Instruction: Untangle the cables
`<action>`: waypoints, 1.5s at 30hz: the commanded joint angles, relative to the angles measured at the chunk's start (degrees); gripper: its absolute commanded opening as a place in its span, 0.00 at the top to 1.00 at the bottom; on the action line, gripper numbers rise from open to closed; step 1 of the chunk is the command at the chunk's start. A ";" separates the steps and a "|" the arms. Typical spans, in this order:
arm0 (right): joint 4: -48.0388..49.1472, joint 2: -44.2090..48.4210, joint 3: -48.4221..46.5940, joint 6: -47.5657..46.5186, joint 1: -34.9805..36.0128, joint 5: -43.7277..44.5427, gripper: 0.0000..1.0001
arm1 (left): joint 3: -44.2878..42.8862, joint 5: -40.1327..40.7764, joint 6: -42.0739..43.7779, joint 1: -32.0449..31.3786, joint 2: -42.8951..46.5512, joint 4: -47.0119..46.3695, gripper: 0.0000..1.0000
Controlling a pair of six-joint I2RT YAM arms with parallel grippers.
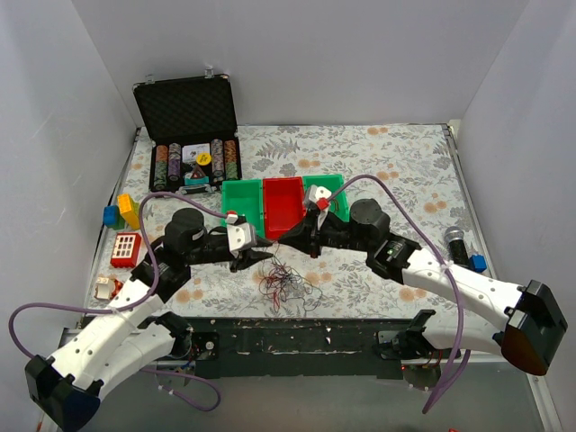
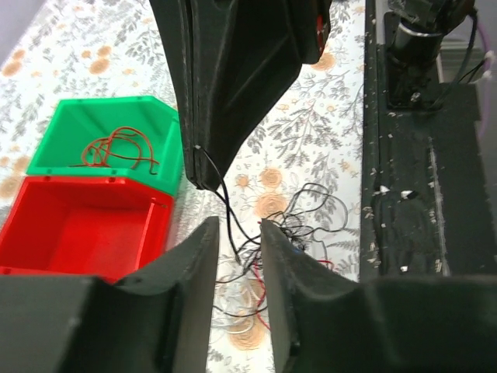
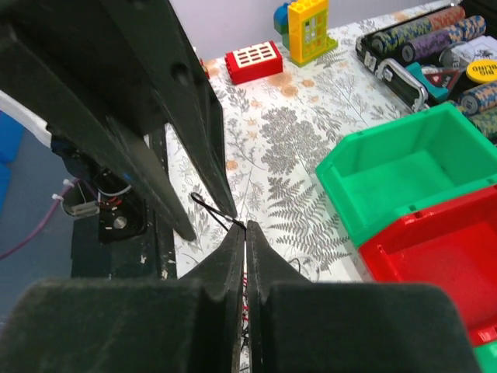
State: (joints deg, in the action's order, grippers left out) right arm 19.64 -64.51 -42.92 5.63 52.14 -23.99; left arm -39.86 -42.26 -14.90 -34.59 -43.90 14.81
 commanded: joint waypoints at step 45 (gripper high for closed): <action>0.94 4.30 -8.06 2.99 0.77 0.07 0.18 | 2.08 1.14 -21.06 1.36 0.39 -15.07 1.00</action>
State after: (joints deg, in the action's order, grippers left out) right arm 19.53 -64.20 -49.41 9.45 52.64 -27.35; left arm -32.47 -39.46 -36.10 -34.09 -43.94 -0.71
